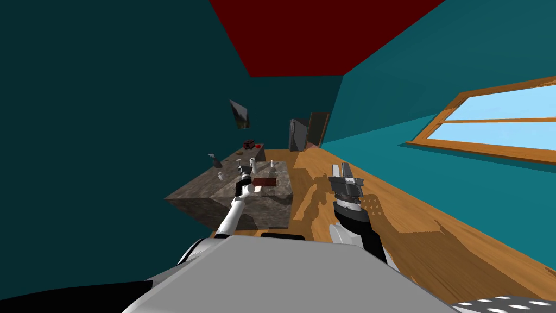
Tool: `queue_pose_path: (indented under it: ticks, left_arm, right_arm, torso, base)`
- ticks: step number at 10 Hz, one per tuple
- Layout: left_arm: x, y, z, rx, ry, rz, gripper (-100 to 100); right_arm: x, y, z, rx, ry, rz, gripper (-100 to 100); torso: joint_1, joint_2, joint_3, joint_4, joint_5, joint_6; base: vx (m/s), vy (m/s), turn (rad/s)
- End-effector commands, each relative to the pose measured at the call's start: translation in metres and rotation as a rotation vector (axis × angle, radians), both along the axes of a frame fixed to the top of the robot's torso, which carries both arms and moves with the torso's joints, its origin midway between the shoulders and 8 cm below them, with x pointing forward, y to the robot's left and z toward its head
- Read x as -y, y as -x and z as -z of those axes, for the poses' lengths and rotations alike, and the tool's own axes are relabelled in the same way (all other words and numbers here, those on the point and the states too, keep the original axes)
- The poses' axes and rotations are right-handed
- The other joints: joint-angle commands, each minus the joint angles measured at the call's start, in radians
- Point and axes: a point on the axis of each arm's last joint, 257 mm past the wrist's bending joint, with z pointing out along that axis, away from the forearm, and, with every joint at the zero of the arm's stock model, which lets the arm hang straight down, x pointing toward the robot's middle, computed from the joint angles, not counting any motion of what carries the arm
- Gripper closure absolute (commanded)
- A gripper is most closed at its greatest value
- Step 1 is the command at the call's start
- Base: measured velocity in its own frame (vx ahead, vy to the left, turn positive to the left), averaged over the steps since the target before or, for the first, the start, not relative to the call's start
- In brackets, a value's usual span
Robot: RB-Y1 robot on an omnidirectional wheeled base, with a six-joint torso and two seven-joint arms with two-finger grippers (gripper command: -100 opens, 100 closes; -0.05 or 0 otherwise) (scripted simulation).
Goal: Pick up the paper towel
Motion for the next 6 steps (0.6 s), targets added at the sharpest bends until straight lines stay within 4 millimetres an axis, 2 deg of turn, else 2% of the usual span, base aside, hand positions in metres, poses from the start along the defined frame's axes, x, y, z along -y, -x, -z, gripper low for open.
queue_pose_path:
  ticks: [1, 2, 3, 6]
  left_arm:
    - [-0.006, -0.005, 0.011, -0.018, 0.026, -0.008, -100]
    - [-0.006, -0.005, 0.011, -0.018, 0.026, -0.008, -100]
    - [-0.014, -0.012, 0.011, -0.009, 0.074, -0.019, -100]
    - [-0.025, -0.018, 0.028, -0.035, 0.124, -0.037, -100]
  right_arm:
    - [0.000, 0.000, 0.000, 0.000, 0.000, 0.000, 0]
    - [0.000, 0.000, 0.000, 0.000, 0.000, 0.000, 0]
    - [0.000, 0.000, 0.000, 0.000, 0.000, 0.000, 0]
    - [0.000, 0.000, 0.000, 0.000, 0.000, 0.000, 0]
  torso:
    - [0.000, 0.000, 0.000, 0.000, 0.000, 0.000]
    - [0.000, 0.000, 0.000, 0.000, 0.000, 0.000]
    - [0.001, 0.000, 0.000, 0.000, 0.000, 0.000]
    - [0.000, 0.000, 0.000, 0.000, 0.000, 0.000]
  base:
    - [0.004, -0.043, -0.024]
    - [0.002, -0.021, 0.007]
    - [0.008, -0.031, -0.050]
    - [0.009, -0.041, -0.033]
